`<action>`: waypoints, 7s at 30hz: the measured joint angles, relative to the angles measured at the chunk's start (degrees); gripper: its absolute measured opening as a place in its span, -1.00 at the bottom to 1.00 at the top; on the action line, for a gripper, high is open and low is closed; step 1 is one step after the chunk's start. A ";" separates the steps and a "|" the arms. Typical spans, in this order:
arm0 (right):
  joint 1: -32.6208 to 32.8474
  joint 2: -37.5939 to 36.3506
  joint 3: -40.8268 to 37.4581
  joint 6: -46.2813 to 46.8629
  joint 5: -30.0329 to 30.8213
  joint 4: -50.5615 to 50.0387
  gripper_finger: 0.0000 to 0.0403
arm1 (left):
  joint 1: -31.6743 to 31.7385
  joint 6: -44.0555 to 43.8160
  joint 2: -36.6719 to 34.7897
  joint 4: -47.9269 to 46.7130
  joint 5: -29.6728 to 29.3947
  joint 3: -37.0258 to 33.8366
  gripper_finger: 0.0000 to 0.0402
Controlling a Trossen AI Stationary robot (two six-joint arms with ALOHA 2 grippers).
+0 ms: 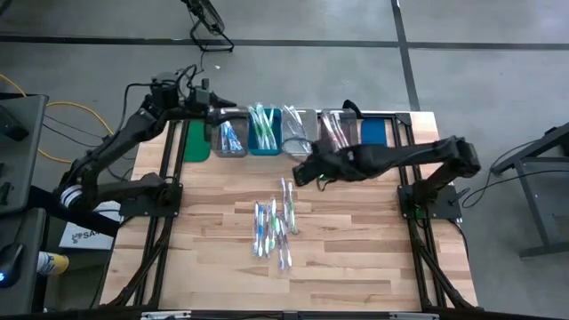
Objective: Pick & Place Toothbrushes
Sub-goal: Put the green toothbrush into the blue bin
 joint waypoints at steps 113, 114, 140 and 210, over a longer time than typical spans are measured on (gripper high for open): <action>-10.26 -7.91 0.00 -50.03 -0.43 33.45 -0.93 | -28.67 -29.46 15.20 27.90 -9.64 0.02 0.21; -10.29 -7.91 0.00 -50.77 -1.05 34.16 -0.93 | -29.03 -30.51 15.70 29.43 -9.61 0.02 0.27; -9.51 -2.88 0.01 -52.61 -7.72 43.65 -0.92 | -29.99 -35.47 17.92 35.54 -13.29 0.02 0.44; -8.56 -15.30 0.02 -32.87 4.57 9.23 0.11 | -15.58 -33.15 17.84 10.33 -21.36 0.02 -0.93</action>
